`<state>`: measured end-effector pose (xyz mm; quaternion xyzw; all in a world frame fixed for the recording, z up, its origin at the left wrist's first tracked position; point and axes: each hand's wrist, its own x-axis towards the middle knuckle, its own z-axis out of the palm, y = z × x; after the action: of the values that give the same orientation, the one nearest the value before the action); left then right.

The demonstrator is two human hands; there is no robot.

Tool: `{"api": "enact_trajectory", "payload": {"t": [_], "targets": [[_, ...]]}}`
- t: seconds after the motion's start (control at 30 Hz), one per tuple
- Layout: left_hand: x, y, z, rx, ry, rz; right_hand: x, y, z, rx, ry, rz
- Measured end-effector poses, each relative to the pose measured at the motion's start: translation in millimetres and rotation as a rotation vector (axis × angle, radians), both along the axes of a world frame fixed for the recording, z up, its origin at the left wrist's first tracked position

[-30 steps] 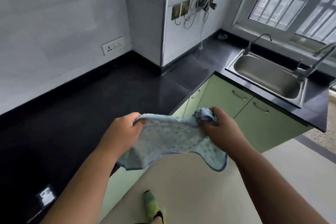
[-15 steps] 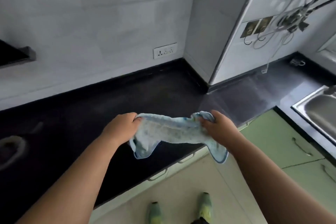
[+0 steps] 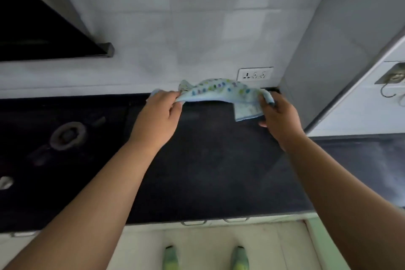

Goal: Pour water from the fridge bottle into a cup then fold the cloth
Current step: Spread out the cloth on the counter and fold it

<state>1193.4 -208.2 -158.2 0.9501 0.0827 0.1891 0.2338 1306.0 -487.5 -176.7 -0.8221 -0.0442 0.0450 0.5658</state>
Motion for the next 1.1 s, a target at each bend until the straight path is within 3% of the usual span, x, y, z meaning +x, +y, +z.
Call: {"api": "enact_trajectory", "payload": {"t": [0.13, 0.27, 0.33, 0.47, 0.57, 0.67, 0.8, 0.9, 0.97, 1.1], "targets": [[-43, -16, -90, -0.028, 0.268, 0.006, -8, -25, -71, -0.359, -0.072, 0.145], [-79, -33, -168, 0.015, 0.725, -0.059, -31, -40, -139, -0.521, 0.120, 0.250], [-81, -36, -186, -0.005, 0.829, -0.050, -40, -42, -159, -0.543, 0.206, 0.203], [-58, -34, -201, -0.063, 0.795, 0.027, -40, -41, -179, -0.523, 0.443, 0.057], [-37, -29, -213, -0.100, 0.829, 0.066, -34, -40, -187, -0.636, 0.418, 0.126], [-26, -26, -224, -0.133, 0.982, 0.075, -29, -30, -192, -0.667, 0.340, 0.268], [-43, -30, -235, -0.043, 1.045, 0.077, -35, -18, -206, -0.742, 0.431, 0.399], [-57, -29, -231, 0.110, 0.965, 0.159, -43, -14, -203, -1.049, 0.324, 0.353], [-59, -20, -229, 0.189, 0.902, 0.189, -45, -5, -200, -1.137, 0.210, 0.305], [-56, -8, -241, 0.126, 0.820, 0.131, -54, 32, -208, -0.896, 0.109, 0.457]]}}
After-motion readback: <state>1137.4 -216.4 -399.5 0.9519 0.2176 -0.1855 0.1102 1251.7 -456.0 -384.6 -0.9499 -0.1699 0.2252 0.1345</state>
